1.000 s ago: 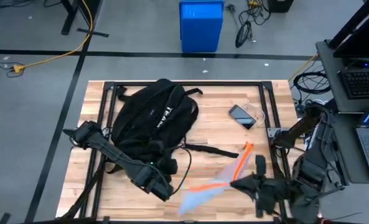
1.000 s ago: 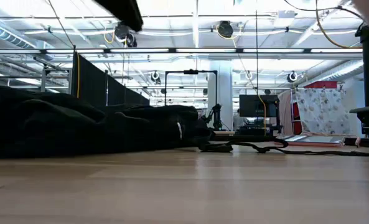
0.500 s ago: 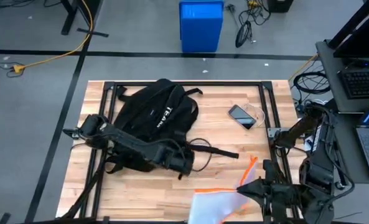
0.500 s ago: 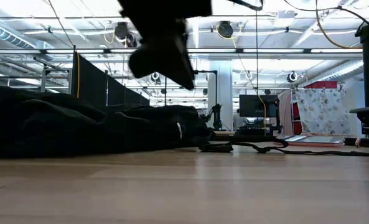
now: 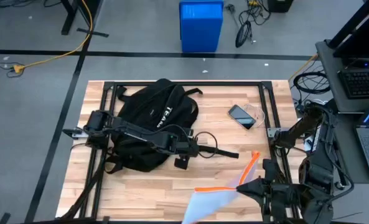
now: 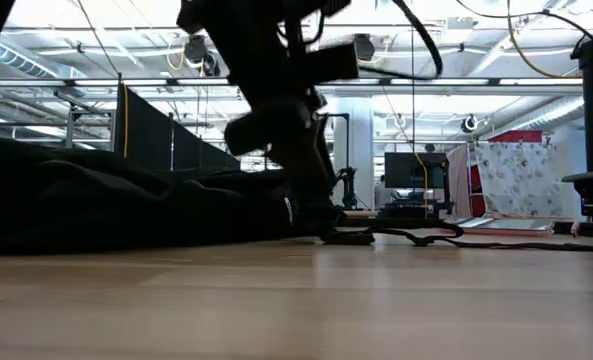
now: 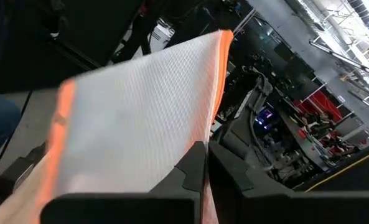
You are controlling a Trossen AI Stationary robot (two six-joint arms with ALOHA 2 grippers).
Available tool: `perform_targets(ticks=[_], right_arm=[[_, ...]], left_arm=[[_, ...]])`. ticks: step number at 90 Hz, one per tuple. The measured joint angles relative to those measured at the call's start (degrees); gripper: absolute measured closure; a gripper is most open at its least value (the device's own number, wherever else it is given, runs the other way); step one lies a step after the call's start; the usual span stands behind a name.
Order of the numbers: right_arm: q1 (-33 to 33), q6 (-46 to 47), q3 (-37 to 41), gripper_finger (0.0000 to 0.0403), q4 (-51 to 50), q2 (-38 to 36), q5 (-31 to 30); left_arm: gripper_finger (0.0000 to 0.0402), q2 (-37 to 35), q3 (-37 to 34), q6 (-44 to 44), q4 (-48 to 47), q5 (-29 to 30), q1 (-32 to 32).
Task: Unpack backpack
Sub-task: Remove the zip bag from the black backpack
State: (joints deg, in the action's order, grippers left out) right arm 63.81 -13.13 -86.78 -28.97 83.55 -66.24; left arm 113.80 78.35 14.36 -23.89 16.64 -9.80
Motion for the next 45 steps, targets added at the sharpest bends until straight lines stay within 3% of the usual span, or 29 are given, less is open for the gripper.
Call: perform_targets(ticks=[16, 45], right_arm=[[0.0, 0.0, 0.0, 0.0403, 0.1, 0.0, 0.2], [-0.1, 0.0, 0.0, 0.0403, -0.1, 0.0, -0.2]], left_arm=[[0.0269, 4.8, 0.0, 1.6, 1.7, -0.3, 0.4], [0.0269, 5.5, 0.0, -3.3, 4.5, -0.8, 4.2]])
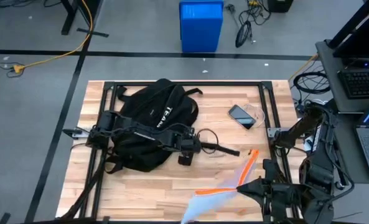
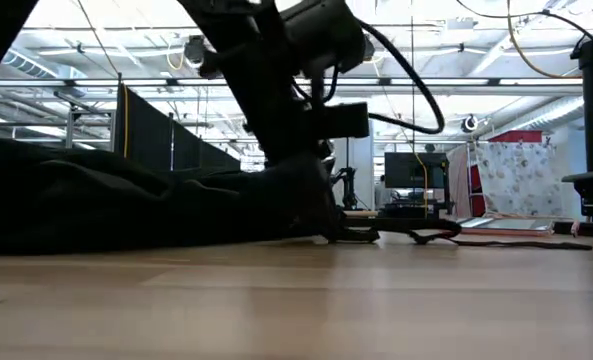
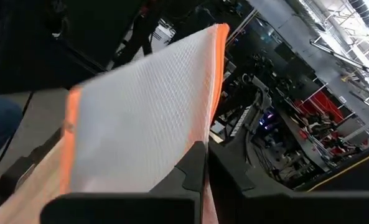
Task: Unpack backpack
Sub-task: Remove the zip bag from the black backpack
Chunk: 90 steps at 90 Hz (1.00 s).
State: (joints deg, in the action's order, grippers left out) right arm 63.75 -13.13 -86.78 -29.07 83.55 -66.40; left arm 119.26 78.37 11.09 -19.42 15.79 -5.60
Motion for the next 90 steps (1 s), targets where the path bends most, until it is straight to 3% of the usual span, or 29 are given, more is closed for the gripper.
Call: perform_targets(ticks=[13, 35, 63, 90], right_arm=[[0.0, 0.2, 0.0, 0.0403, 0.0, 0.0, -0.1], [0.0, 0.2, 0.0, 0.0403, 0.1, 0.0, 0.3], [0.0, 0.2, 0.0, 0.0403, 0.1, 0.0, 0.3], [0.0, 0.3, 0.0, 0.0403, 0.0, 0.0, 0.0]], left_arm=[[0.0283, 0.0, 0.0, -1.4, -0.4, -1.4, 1.8], [0.0392, 0.0, 0.0, 0.0, -1.1, 0.1, 2.7], [0.0401, 0.0, 0.0, 1.4, -1.1, 15.9, 2.1], [0.0401, -1.4, 2.9, 1.4, -3.2, 46.9, -0.6]])
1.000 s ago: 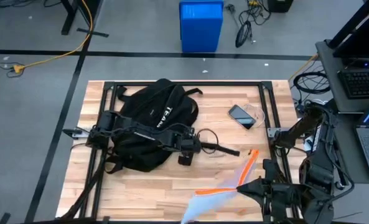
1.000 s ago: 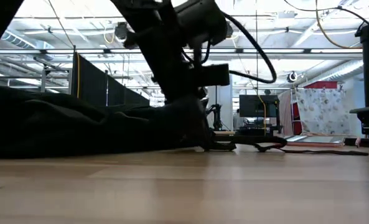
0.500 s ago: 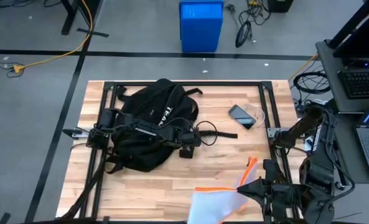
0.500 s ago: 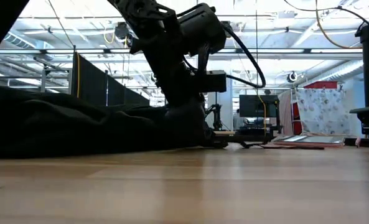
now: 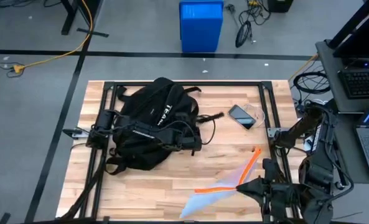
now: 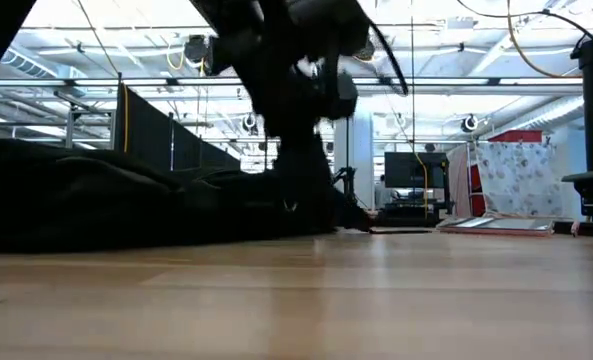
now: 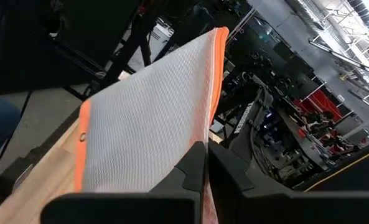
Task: Unpack backpack
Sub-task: Remove the zip bag from the black backpack
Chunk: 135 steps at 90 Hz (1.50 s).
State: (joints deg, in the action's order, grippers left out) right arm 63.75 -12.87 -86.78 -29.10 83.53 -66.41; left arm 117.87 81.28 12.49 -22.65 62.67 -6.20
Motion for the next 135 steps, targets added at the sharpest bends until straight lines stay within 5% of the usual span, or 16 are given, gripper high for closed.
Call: perform_targets(ticks=[12, 25, 37, 49, 68, 104, 117, 135], right_arm=[[0.0, 0.1, 0.0, 0.0403, -0.2, 0.0, 0.1], [0.0, 0.3, 0.0, 0.0403, -0.4, 0.0, 0.3], [0.0, 0.8, 0.0, 0.0403, -0.6, 0.0, 0.3], [0.0, 0.8, 0.0, 0.0403, -0.9, 0.0, 0.3], [-0.3, 2.7, 0.0, 0.0403, -1.2, 0.0, 0.1], [-5.1, 11.9, 0.0, 0.0403, -8.4, 0.0, 3.9], [-8.6, 15.4, 0.0, 0.0403, -9.8, 0.1, 10.8], [-12.6, 18.2, 0.0, 0.0403, -11.3, 1.6, 12.7]], left_arm=[[0.0401, -2.1, 0.2, -0.2, -1.0, 15.2, -1.5], [0.0401, -4.9, 0.1, -8.0, -6.6, 17.5, -1.5], [0.0401, -6.2, 0.1, -16.0, -12.7, 7.7, -0.5], [0.0401, -6.3, 0.1, -15.9, -12.5, -10.5, 0.1], [0.0401, -6.1, 0.1, -13.9, -12.3, -28.5, 0.6], [0.0401, -15.4, 0.4, -33.1, -27.4, -28.3, -5.2], [0.0401, -20.3, 0.5, -38.8, -25.9, -28.3, -9.5], [0.0402, -22.6, 0.5, -34.2, -18.2, -28.0, -15.0]])
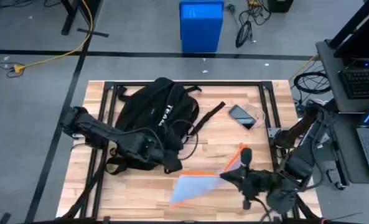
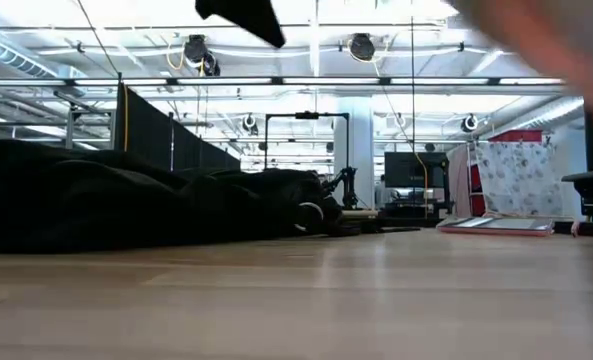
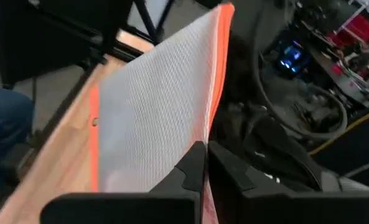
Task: Unpack backpack
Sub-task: Remove the zip bag from the black backpack
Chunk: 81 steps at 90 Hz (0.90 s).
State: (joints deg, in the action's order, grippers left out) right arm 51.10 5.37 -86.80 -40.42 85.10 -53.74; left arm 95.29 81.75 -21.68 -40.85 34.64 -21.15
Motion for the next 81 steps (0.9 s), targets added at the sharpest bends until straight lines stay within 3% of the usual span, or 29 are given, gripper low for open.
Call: perform_targets(ticks=[27, 62, 73, 81], right_arm=[[-4.2, 2.5, 0.0, 0.0403, -2.9, 1.0, 2.0], [-5.2, 8.2, 0.0, 0.0403, -7.4, 1.0, 3.4], [-7.4, 13.3, 1.7, 0.0403, -8.0, 0.9, 8.9], [-9.6, 16.9, 6.1, 0.0402, -6.9, 1.0, 17.5]], left_arm=[[0.0397, -0.3, -0.1, 0.0, 2.7, 0.1, -2.5], [0.0309, -1.3, -0.1, -0.5, 2.2, 4.7, -3.3], [0.0296, -1.3, -0.1, -4.0, 1.8, 4.4, -3.6], [0.0294, -1.3, -0.4, -8.6, -0.5, 0.3, -4.3]])
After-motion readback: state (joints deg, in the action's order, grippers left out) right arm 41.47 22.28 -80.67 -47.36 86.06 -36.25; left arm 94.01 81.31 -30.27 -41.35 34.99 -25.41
